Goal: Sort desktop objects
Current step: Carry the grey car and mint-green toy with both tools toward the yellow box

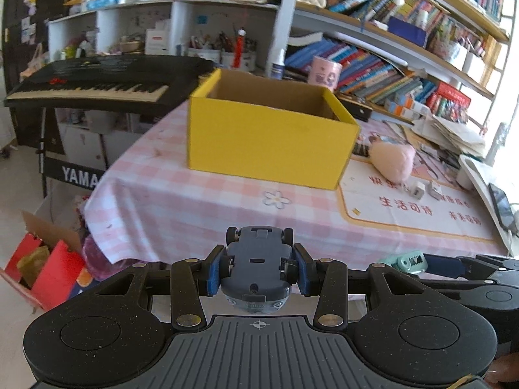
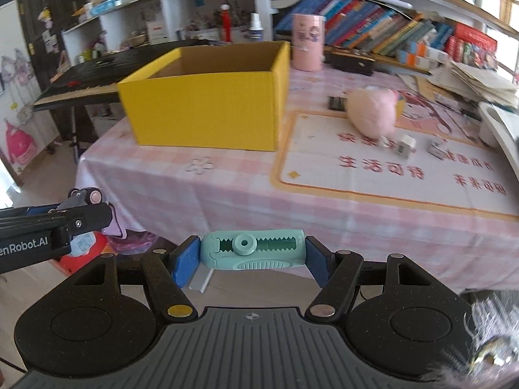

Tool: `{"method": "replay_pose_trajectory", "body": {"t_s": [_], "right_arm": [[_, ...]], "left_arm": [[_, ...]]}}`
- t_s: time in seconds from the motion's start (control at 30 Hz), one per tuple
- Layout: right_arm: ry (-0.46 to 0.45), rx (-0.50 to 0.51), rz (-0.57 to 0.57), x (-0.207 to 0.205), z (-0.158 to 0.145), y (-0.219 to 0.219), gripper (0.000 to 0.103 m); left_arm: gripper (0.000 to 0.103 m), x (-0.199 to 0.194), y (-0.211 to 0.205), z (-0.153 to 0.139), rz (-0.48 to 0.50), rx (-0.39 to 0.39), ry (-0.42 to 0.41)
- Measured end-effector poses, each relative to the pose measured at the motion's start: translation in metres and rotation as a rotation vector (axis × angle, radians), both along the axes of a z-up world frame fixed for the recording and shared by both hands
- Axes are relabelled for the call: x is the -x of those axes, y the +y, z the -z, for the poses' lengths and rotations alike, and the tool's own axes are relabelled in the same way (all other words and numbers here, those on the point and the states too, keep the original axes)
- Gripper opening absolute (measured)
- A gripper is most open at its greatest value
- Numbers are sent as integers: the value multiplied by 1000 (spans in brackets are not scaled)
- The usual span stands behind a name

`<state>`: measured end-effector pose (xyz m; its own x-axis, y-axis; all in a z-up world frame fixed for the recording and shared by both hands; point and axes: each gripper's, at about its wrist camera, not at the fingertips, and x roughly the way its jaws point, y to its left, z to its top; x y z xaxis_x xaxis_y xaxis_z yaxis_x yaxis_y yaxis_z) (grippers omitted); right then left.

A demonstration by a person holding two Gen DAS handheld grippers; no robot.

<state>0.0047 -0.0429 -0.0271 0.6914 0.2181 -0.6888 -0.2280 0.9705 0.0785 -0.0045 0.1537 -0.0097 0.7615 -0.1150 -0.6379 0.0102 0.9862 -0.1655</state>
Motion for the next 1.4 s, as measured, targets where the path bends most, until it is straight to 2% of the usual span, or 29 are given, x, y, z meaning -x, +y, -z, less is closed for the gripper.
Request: {"method": "replay_pose_trajectory", "body": {"t_s": [0.47,0.9,1.2,1.4], "right_arm": [[-26,12,-96,-2,-8,43,66],[-23,17,-134,-12,-9,53,66],[-24,13,-152,-30,-8,51,66],[-71,4,-160,-51,-16,46,66]], "left_arm": [[42,6,34,-3,-67,12,-23],[42,1,37,-3,-90,20,-19],[42,-20,31,-4,-104,5,-28],[42,-46,21,-14,-93,-23,-71]]}}
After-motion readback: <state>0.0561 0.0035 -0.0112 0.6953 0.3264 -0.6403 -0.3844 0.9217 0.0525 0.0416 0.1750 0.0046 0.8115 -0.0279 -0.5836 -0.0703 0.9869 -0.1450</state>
